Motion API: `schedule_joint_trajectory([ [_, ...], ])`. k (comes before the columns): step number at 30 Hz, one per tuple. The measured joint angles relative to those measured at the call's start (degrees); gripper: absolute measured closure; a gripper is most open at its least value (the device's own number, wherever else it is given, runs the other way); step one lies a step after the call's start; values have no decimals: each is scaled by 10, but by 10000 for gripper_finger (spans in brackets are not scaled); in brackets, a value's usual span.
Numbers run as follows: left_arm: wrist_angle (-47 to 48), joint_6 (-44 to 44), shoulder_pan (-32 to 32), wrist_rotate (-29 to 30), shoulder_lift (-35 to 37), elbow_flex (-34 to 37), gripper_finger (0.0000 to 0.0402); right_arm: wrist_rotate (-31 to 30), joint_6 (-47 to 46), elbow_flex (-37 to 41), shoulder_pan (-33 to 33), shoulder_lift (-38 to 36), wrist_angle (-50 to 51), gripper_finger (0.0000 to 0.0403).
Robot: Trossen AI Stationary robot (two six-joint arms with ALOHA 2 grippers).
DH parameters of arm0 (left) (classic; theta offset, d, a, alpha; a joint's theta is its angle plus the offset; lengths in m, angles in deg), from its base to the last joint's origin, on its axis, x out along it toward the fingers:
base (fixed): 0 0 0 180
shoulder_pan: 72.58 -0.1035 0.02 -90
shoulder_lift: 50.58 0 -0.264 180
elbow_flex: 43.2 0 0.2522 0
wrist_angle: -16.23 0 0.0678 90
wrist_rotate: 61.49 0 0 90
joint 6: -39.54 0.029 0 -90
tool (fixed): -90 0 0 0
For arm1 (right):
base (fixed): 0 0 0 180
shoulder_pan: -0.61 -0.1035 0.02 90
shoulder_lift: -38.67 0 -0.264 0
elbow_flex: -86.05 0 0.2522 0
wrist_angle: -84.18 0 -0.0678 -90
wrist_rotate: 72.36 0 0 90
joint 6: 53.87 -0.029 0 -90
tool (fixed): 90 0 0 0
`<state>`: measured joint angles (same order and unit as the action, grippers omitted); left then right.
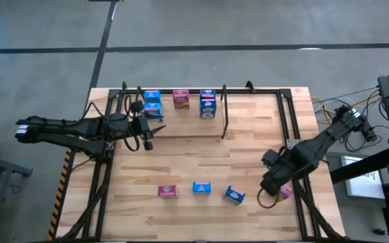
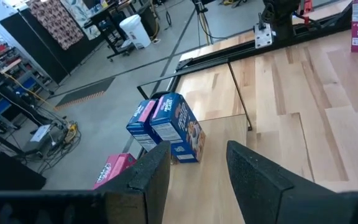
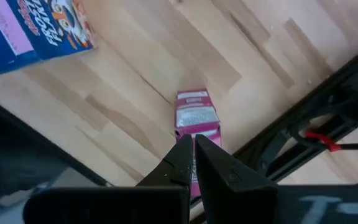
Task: Stack cereal on shelf
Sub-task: Put the right violet cereal box on the shelf aligned with the violet cereal box
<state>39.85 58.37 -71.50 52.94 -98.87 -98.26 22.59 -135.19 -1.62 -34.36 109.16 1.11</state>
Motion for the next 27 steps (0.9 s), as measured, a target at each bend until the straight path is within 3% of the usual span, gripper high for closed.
schedule_joint_trajectory([
  [5, -1, 0, 0, 0, 0, 0, 261, 0, -32, 37, -14, -42, -19, 394],
  [12, 0, -10, 0, 0, 0, 0, 261, 0, -40, 42, -31, -36, -27, 381],
  [20, 1, -20, 0, 0, 0, 0, 261, 16, -80, 41, -33, -27, -26, 268],
  [27, 6, -24, 0, 0, 0, 0, 261, 45, -33, 41, -34, -27, -31, 178],
])
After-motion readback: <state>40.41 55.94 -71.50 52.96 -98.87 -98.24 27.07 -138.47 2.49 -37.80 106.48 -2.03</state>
